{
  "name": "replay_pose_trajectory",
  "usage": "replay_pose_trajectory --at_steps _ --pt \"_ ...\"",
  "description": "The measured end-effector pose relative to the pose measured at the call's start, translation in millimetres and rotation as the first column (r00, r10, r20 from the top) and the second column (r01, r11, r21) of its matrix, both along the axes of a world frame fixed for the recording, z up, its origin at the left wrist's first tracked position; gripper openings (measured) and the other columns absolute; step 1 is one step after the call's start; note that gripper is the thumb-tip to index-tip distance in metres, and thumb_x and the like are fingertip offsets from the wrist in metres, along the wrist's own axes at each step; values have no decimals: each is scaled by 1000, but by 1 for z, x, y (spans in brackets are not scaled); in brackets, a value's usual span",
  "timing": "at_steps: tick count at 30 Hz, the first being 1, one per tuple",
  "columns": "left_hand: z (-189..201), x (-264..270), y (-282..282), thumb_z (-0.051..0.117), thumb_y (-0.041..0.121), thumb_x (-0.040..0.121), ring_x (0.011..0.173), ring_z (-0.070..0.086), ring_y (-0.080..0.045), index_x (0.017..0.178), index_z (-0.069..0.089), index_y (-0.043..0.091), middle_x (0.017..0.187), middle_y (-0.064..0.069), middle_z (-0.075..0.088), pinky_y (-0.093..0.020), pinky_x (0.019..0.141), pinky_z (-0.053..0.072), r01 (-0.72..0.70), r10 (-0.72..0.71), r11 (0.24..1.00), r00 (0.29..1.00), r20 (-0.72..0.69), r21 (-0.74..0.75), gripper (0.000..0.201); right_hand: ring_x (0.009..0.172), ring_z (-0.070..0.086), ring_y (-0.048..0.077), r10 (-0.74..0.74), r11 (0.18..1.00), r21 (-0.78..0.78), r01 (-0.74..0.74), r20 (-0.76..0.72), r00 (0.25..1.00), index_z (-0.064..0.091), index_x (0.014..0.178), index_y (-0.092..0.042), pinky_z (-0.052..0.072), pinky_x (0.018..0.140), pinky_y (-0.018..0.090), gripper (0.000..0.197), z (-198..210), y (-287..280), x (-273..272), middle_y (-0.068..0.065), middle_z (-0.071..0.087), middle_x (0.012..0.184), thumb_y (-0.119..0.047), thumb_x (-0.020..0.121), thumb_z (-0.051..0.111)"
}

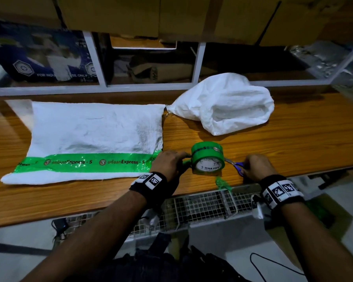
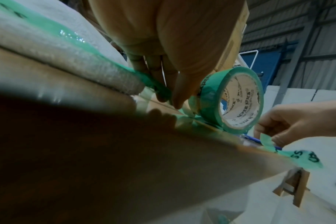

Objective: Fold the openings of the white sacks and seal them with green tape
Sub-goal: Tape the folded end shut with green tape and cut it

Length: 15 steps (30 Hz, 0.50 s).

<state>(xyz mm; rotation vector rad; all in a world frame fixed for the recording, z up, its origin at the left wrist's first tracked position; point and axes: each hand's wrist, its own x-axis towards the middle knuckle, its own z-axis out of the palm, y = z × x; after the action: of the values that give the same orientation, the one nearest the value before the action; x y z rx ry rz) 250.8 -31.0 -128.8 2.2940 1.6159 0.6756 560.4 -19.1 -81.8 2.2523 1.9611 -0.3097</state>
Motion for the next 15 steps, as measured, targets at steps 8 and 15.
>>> replay_pose_trajectory --at_steps 8,15 --pt "13 -1 -6 64 48 90 77 65 -24 118 71 33 85 2 71 -34 66 54 70 -66 991 997 -41 110 33 77 57 26 -107 990 90 113 -66 992 72 96 -5 44 67 30 17 -5 -24 26 15 69 94 -13 82 77" --pt "20 -5 0 62 49 88 79 68 -21 122 68 37 92 3 70 -35 69 57 109 -102 993 987 -127 53 36 52 51 20 -16 968 187 170 -624 781 62 72 -10 39 50 28 41 43 -94 -27 3 58 60 -47 89 67"
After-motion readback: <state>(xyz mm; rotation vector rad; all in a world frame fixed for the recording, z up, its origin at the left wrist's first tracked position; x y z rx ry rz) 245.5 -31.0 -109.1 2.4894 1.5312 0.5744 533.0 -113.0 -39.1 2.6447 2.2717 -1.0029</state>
